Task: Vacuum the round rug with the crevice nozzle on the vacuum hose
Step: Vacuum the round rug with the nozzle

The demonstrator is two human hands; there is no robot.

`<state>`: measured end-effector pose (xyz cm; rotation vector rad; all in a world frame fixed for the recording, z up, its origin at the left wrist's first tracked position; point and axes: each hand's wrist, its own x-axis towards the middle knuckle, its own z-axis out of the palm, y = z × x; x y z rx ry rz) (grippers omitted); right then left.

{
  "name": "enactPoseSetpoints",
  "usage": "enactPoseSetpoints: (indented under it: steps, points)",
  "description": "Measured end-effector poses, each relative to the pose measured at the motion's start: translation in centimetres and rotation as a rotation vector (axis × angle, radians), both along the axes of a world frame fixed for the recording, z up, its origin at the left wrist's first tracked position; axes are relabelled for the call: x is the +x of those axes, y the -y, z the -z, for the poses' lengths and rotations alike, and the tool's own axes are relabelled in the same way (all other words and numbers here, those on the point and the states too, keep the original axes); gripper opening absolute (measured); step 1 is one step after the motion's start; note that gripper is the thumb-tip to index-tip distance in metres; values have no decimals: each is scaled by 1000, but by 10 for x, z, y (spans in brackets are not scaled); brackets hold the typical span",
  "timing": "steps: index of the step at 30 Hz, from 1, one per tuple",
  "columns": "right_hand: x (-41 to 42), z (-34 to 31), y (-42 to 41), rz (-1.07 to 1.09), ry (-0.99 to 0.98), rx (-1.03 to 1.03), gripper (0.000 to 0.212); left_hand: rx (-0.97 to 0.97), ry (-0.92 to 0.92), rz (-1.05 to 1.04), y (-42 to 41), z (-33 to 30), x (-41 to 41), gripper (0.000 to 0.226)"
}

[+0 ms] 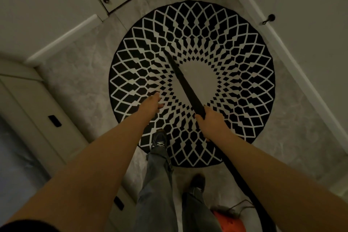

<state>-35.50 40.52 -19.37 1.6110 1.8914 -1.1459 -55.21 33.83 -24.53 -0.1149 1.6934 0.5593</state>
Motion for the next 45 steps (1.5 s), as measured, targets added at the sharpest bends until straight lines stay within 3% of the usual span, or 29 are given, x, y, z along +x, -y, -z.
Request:
enactPoseSetpoints:
  steps: [12, 17, 24, 32, 41, 45]
  points:
    - [-16, -3, -8, 63, -39, -31, 47, 179, -188, -20, 5, 8, -15, 38]
    - [-34, -5, -17, 60, -101, -9, 42, 189, -189, -14, 7, 11, -20, 39]
    - [-66, 14, -47, -4, -11, -40, 42, 191, -184, 34, 7, 19, -27, 44]
    - [-17, 5, 9, -3, -28, -124, 45, 87, -107, -9, 1, 27, -37, 48]
    - [79, -12, -34, 236, 137, -35, 48, 47, -97, 134, -9, 18, 13, 54]
    - [89, -14, -7, 140, 102, -20, 43, 20, -56, 133, -15, 13, 46, 56]
